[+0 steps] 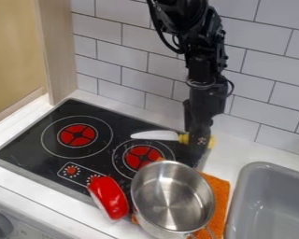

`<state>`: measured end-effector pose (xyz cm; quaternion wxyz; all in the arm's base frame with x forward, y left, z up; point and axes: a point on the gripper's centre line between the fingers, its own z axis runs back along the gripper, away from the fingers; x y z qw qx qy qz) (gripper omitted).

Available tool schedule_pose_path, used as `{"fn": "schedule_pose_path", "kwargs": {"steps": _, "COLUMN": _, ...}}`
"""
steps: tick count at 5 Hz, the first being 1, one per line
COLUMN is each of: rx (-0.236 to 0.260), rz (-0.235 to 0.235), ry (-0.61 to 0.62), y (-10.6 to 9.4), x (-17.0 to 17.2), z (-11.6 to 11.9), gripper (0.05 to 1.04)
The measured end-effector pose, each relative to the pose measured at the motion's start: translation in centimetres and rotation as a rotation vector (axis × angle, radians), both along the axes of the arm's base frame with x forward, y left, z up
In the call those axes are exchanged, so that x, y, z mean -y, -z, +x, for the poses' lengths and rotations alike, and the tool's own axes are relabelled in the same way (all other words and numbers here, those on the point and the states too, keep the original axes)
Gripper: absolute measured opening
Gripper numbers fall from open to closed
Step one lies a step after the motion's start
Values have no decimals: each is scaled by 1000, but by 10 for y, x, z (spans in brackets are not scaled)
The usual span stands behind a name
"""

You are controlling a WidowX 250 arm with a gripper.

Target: Put the knife on the left side of the burner

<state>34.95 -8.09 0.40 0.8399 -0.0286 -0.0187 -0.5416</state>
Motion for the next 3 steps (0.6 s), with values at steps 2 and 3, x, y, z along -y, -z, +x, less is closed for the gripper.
{"fn": "schedule_pose_path", "kwargs": {"steps": 2, "rx": -15, "rz": 4, "ry": -3, "y": 4, "x": 0, "z": -2, "gripper": 389}}
{"fn": "schedule_pose_path", "kwargs": {"steps": 3, "rx": -16, "rz": 8, "ry": -4, "y": 4, "x": 0, "z": -2, "gripper": 385}}
